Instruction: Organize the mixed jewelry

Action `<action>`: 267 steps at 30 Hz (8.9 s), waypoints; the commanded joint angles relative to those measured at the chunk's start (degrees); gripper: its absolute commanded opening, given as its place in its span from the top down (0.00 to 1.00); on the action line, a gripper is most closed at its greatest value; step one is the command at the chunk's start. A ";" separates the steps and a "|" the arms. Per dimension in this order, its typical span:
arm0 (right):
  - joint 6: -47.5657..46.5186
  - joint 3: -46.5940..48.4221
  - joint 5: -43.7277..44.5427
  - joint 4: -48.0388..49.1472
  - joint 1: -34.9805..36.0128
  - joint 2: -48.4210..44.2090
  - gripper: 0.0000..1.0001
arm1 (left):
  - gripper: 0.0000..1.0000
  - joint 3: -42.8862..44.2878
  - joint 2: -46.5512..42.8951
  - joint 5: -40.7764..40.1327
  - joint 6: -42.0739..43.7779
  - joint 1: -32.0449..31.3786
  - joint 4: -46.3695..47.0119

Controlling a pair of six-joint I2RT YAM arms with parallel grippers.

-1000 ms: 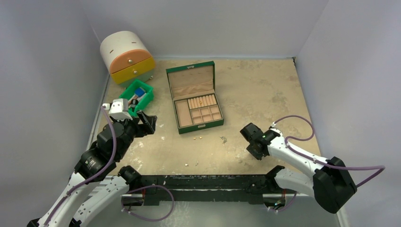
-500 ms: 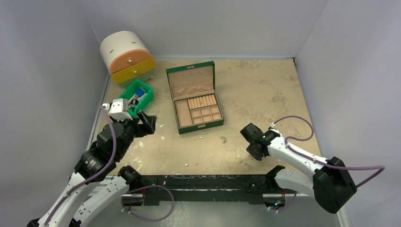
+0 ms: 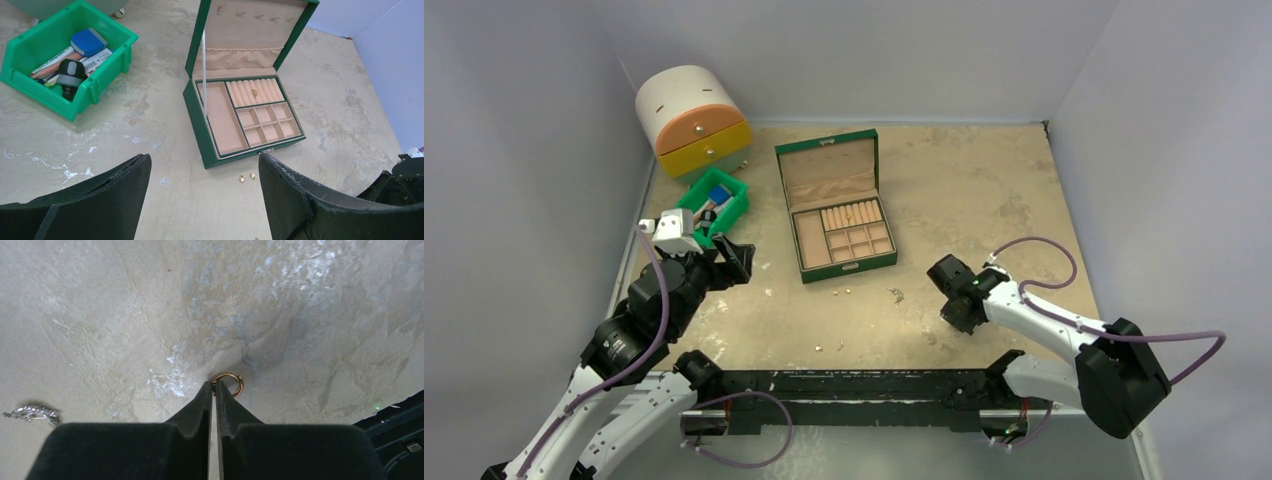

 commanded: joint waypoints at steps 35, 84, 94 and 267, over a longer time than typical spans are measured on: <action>-36.77 10.89 -15.15 33.18 10.04 -2.72 1.00 | 0.23 4.43 3.49 3.84 1.69 0.30 0.61; -149.30 41.84 -38.87 13.81 38.09 3.75 1.00 | 0.42 20.57 23.18 58.08 -2.86 -0.29 -14.06; -152.75 43.44 -34.63 11.99 39.45 4.72 1.00 | 0.52 19.05 23.67 58.96 -3.67 -0.51 -13.81; -64.44 42.93 -11.30 23.10 14.69 7.02 1.00 | 0.42 6.96 -3.52 7.63 0.27 -0.51 0.98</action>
